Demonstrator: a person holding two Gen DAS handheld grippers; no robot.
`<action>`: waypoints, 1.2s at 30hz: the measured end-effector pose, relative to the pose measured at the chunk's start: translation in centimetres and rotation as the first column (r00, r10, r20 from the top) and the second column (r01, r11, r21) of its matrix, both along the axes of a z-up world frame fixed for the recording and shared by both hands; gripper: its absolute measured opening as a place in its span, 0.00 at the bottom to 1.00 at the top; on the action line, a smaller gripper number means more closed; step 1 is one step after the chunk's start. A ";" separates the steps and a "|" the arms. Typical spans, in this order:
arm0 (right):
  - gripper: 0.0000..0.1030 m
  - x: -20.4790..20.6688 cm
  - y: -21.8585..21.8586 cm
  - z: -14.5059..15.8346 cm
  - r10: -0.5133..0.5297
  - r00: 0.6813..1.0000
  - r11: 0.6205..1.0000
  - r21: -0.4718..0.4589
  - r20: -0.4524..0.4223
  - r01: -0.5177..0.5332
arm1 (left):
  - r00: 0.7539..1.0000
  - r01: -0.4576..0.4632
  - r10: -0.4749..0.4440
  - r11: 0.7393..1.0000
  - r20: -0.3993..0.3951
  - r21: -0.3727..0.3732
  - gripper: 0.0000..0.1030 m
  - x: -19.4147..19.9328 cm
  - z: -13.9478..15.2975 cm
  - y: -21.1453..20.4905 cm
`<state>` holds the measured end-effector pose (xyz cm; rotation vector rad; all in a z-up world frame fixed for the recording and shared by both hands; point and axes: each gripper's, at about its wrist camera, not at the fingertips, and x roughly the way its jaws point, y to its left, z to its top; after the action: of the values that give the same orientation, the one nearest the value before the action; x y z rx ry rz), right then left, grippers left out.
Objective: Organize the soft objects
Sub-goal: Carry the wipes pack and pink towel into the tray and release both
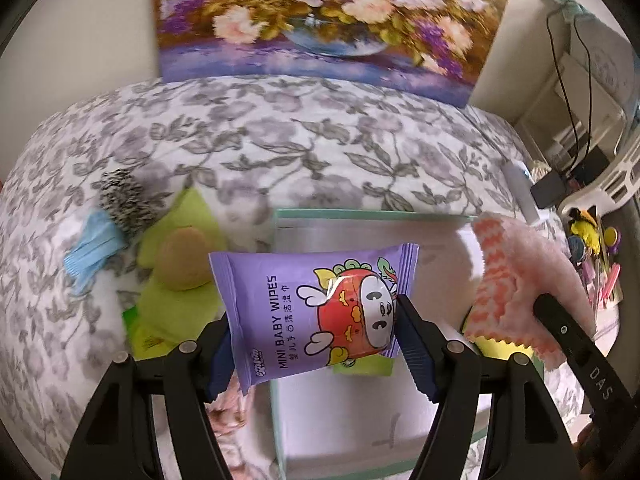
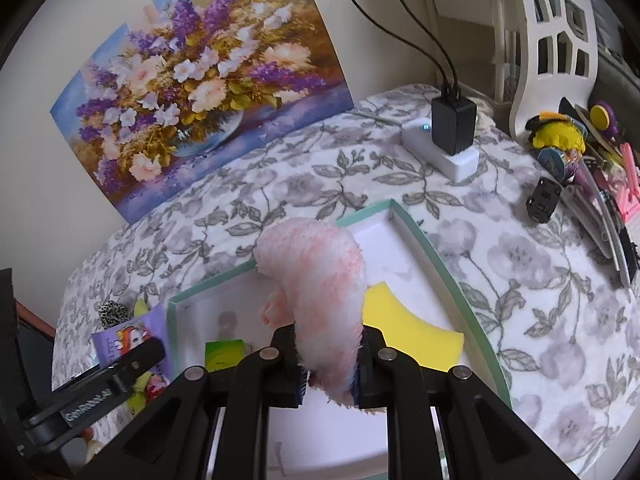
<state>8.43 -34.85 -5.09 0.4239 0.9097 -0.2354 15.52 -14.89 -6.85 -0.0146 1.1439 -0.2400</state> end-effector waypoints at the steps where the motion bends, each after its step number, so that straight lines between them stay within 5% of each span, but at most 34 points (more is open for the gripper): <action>1: 0.16 0.1 0.0 -0.2 0.003 1.000 1.000 0.002 -0.005 -0.003 | 1.000 0.009 -0.009 1.000 0.000 0.002 0.71 0.0 -0.3 -0.3; 16: 0.17 2.4 2.1 -2.8 0.053 0.997 0.999 0.010 -0.063 -0.052 | 1.000 0.023 -0.023 1.000 -0.012 -0.004 0.71 2.5 -2.7 -2.3; 20: 0.19 2.7 2.4 -3.0 0.066 0.995 0.998 0.002 -0.072 -0.066 | 0.999 0.024 -0.024 1.000 -0.022 -0.008 0.85 2.7 -3.1 -2.4; 28: 0.24 2.7 2.7 -3.0 0.075 0.993 0.997 -0.009 -0.095 -0.077 | 1.000 -0.001 0.001 1.000 -0.025 0.008 0.94 2.9 -2.9 -1.5; 36: 0.56 2.8 3.1 -3.4 0.090 0.988 0.995 -0.021 -0.127 -0.094 | 0.999 -0.040 0.042 0.998 -0.032 0.051 0.94 3.3 -2.4 -0.1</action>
<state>11.24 -31.80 -8.44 0.3441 1.0461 -0.1913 18.85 -14.95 -9.20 0.0022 1.1809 -0.1748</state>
